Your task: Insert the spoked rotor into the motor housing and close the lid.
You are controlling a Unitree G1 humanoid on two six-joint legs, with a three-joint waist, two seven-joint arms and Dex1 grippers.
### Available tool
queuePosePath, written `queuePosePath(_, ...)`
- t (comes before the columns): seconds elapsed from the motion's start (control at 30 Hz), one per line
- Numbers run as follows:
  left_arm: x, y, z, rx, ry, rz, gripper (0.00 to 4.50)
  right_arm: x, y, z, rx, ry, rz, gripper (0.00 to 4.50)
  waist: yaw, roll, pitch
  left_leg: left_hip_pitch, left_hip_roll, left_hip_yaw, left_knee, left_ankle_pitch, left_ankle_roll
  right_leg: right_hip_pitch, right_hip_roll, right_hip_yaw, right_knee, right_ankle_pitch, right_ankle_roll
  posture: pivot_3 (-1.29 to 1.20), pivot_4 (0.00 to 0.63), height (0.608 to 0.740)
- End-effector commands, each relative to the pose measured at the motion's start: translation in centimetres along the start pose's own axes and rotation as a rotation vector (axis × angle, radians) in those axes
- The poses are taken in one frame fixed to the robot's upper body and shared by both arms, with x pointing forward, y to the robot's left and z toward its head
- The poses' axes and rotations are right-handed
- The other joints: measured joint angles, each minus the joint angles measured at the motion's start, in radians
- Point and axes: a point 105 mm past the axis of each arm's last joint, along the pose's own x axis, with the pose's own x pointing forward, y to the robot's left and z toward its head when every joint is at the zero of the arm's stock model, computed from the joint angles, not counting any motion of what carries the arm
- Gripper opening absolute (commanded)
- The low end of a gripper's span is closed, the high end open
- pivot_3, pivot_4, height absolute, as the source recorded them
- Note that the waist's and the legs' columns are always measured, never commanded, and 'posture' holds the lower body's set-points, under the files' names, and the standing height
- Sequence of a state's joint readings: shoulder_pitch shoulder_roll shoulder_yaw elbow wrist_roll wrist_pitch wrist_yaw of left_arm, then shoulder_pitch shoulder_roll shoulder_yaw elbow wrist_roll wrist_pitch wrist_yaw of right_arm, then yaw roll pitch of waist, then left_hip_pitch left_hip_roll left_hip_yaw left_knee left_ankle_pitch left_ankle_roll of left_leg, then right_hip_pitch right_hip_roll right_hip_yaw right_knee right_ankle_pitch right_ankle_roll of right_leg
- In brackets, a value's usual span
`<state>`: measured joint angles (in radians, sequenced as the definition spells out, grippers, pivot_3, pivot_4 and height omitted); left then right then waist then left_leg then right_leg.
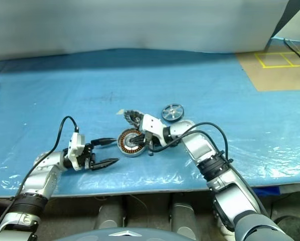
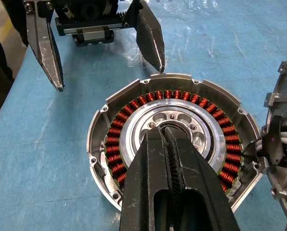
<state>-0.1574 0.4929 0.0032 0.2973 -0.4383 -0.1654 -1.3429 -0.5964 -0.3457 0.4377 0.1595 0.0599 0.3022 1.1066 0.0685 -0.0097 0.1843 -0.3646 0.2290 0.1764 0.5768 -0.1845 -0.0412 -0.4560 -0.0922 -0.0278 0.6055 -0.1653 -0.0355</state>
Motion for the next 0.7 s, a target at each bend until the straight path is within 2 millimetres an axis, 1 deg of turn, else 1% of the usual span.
queuePosePath(0.03, -0.1, 0.0, 0.5, 0.018, -0.011, 0.004, 4.0, 0.1, 0.6, -1.0, -0.021, 0.07, 0.02, 0.06, 0.0, 0.0, 0.0, 0.0, 0.0, 0.0, 0.0, 0.0, 0.0, 0.0, 0.0, 0.0, 0.0, 0.0, 0.0, 0.0, 0.15, 0.74)
queuePosePath(0.23, 0.1, -0.1, 0.5, 0.013, -0.012, -0.003, 4.0, -0.3, 0.7, -2.1, -0.017, 0.128, 0.012, 0.06, 0.0, 0.0, 0.0, 0.001, 0.0, 0.0, 0.0, 0.0, 0.0, 0.001, 0.0, 0.0, 0.0, 0.0, 0.001, 0.0, 0.15, 0.74)
queuePosePath(0.37, 0.2, -0.2, 0.5, 0.01, -0.013, -0.009, 4.0, -0.4, 0.7, -2.2, -0.03, 0.141, 0.009, 0.06, 0.0, 0.0, 0.0, 0.002, 0.0, 0.0, 0.0, 0.0, 0.0, 0.002, 0.0, 0.0, 0.0, -0.002, 0.003, 0.0, 0.15, 0.74)
queuePosePath(0.47, 0.3, -0.2, 0.5, 0.01, -0.014, -0.011, 4.0, -0.7, 0.5, -1.4, -0.047, 0.106, -0.005, 0.06, 0.0, 0.0, 0.0, 0.002, 0.0, 0.0, 0.0, 0.0, 0.0, 0.002, 0.0, 0.001, 0.0, -0.002, 0.003, 0.0, 0.15, 0.74)
queuePosePath(0.63, 0.2, -0.2, 0.5, 0.012, -0.014, -0.01, 4.0, -1.6, 0.3, 0.8, -0.073, 0.037, -0.005, 0.06, 0.001, 0.0, 0.0, 0.002, 0.0, 0.0, 0.0, 0.0, 0.0, 0.002, 0.0, 0.001, 0.0, -0.002, 0.003, 0.0, 0.15, 0.74)
queuePosePath(0.7, 0.2, -0.2, 0.5, 0.013, -0.014, -0.01, 4.0, -1.8, 0.3, 1.2, -0.083, 0.03, -0.005, 0.06, 0.0, 0.0, 0.0, 0.002, 0.0, 0.0, 0.0, 0.0, 0.0, 0.002, 0.0, 0.001, 0.0, -0.002, 0.003, 0.0, 0.15, 0.74)
